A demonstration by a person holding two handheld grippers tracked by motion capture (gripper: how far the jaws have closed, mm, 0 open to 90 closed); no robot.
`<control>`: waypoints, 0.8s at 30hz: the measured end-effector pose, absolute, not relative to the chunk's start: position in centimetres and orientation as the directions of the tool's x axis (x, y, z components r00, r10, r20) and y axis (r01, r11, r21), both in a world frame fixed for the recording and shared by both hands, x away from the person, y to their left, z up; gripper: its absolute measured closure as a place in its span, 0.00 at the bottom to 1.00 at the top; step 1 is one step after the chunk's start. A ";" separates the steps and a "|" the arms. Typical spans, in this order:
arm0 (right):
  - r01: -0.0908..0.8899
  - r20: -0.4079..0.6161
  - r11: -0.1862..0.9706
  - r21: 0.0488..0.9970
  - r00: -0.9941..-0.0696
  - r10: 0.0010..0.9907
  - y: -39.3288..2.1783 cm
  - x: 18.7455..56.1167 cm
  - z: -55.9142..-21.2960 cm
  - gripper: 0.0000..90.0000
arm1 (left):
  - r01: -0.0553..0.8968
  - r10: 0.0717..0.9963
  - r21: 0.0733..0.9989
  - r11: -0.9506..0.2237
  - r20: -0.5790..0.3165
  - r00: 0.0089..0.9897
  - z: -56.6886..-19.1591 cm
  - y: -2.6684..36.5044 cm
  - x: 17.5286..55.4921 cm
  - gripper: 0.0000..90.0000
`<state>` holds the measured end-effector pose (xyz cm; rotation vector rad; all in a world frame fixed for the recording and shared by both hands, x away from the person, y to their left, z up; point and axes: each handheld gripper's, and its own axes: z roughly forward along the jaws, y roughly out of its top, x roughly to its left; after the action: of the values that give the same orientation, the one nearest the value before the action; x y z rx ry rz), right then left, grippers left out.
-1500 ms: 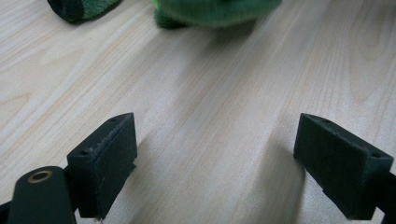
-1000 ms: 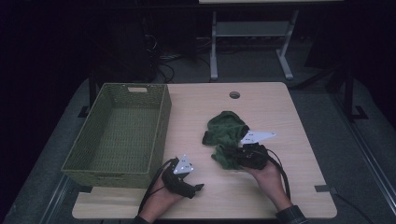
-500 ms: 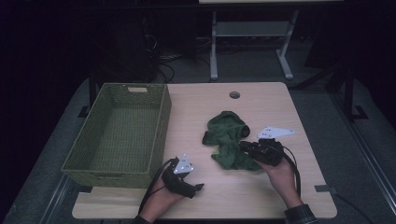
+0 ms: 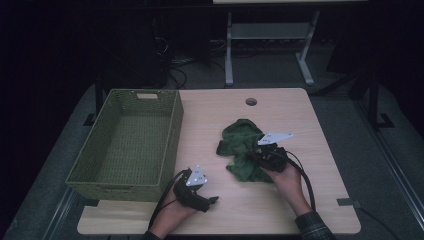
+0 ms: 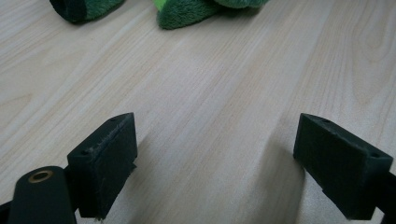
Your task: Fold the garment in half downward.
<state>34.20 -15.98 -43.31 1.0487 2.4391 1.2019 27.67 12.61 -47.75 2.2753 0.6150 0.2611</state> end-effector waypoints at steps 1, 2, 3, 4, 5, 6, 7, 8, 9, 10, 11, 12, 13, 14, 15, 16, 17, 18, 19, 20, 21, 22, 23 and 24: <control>0.518 0.113 0.420 0.745 -0.718 0.687 -16.1 34.1 -44.1 1.00 | 0.351 0.504 0.717 -0.602 0.001 0.864 -47.8 12.6 27.7 0.14; 0.518 0.113 0.420 0.745 -0.718 0.687 -16.1 34.1 -44.1 1.00 | 0.351 0.504 0.717 -0.602 0.001 0.864 -47.8 12.6 27.7 0.14; 0.541 0.125 0.429 0.723 -0.713 0.689 -16.1 34.1 -44.7 1.00 | 0.350 0.504 0.717 -0.602 0.002 0.864 -47.8 12.6 27.7 0.14; 0.548 0.130 0.433 0.715 -0.714 0.688 -16.0 34.2 -45.0 1.00 | 0.351 0.504 0.717 -0.602 0.001 0.864 -47.7 12.6 27.7 0.14; 0.550 0.130 0.436 0.712 -0.714 0.688 -16.0 34.2 -45.2 1.00 | 0.351 0.504 0.717 -0.602 0.001 0.864 -47.8 12.6 27.7 0.14; 0.550 0.130 0.436 0.712 -0.714 0.688 -16.0 34.2 -45.2 1.00 | 0.351 0.504 0.717 -0.602 0.001 0.864 -47.8 12.6 27.7 0.14; 0.563 0.134 0.446 0.696 -0.712 0.689 -15.8 34.3 -45.7 1.00 | 0.351 0.504 0.717 -0.602 0.001 0.863 -47.8 12.6 27.7 0.14; 0.567 0.133 0.450 0.690 -0.710 0.692 -15.7 34.4 -45.9 1.00 | 0.351 0.504 0.717 -0.602 0.001 0.863 -47.8 12.6 27.7 0.14; 0.569 0.133 0.450 0.688 -0.709 0.693 -15.7 34.4 -45.9 1.00 | 0.351 0.504 0.717 -0.603 0.002 0.864 -47.7 12.6 27.7 0.14; 0.569 0.133 0.450 0.688 -0.709 0.693 -15.7 34.4 -45.9 1.00 | 0.351 0.504 0.717 -0.603 0.002 0.864 -47.7 12.6 27.7 0.14; 0.571 0.136 0.449 0.687 -0.708 0.693 -15.8 34.5 -46.0 1.00 | 0.351 0.504 0.717 -0.603 0.001 0.864 -47.8 12.6 27.7 0.14; 0.571 0.135 0.446 0.689 -0.706 0.695 -15.8 34.4 -46.0 1.00 | 0.350 0.504 0.717 -0.603 0.001 0.864 -47.7 12.6 27.7 0.14; 0.568 0.133 0.445 0.692 -0.706 0.696 -15.9 34.4 -45.8 0.98 | 0.351 0.504 0.717 -0.602 0.001 0.864 -47.8 12.6 27.7 0.14; 0.569 0.139 0.429 0.702 -0.700 0.700 -16.0 34.3 -45.6 0.93 | 0.350 0.504 0.717 -0.603 0.002 0.864 -47.8 12.6 27.7 0.14; 0.560 0.143 0.416 0.717 -0.702 0.698 -16.3 34.2 -45.3 0.88 | 0.351 0.504 0.717 -0.603 0.001 0.864 -47.8 12.6 27.7 0.14; 0.560 0.143 0.416 0.717 -0.702 0.698 -16.3 34.2 -45.3 0.88 | 0.351 0.504 0.717 -0.603 0.001 0.864 -47.8 12.6 27.7 0.14; 0.549 0.145 0.398 0.735 -0.701 0.699 -16.7 34.1 -44.8 0.84 | 0.350 0.504 0.717 -0.602 0.002 0.864 -47.8 12.6 27.7 0.14; 0.537 0.139 0.389 0.748 -0.700 0.700 -17.0 33.9 -44.5 0.82 | 0.350 0.504 0.717 -0.603 0.002 0.864 -47.8 12.6 27.7 0.14; 0.537 0.142 0.381 0.752 -0.698 0.702 -17.3 33.8 -44.2 0.80 | 0.350 0.504 0.717 -0.603 0.002 0.864 -47.8 12.6 27.7 0.14; 0.530 0.137 0.375 0.761 -0.696 0.705 -17.7 33.5 -43.8 0.78 | 0.350 0.504 0.717 -0.603 0.002 0.864 -47.7 12.6 27.7 0.14; 0.521 0.125 0.377 0.766 -0.696 0.707 -18.0 33.4 -43.6 0.77 | 0.347 0.503 0.717 -0.605 0.005 0.864 -47.7 12.6 27.7 0.14; 0.516 0.127 0.359 0.778 -0.688 0.714 -19.0 32.9 -43.1 0.73 | 0.347 0.503 0.717 -0.605 0.005 0.864 -47.7 12.6 27.7 0.14; 0.510 0.125 0.354 0.784 -0.689 0.714 -19.5 32.7 -43.0 0.72 | 0.348 0.503 0.716 -0.605 0.005 0.864 -47.7 12.6 27.7 0.14; 0.510 0.125 0.354 0.784 -0.689 0.714 -19.5 32.7 -43.0 0.72 | 0.348 0.503 0.716 -0.605 0.005 0.864 -47.7 12.6 27.7 0.14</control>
<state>32.65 -19.54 -42.98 1.0985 2.3790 1.2454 27.70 12.62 -47.73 2.2779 0.6123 0.2645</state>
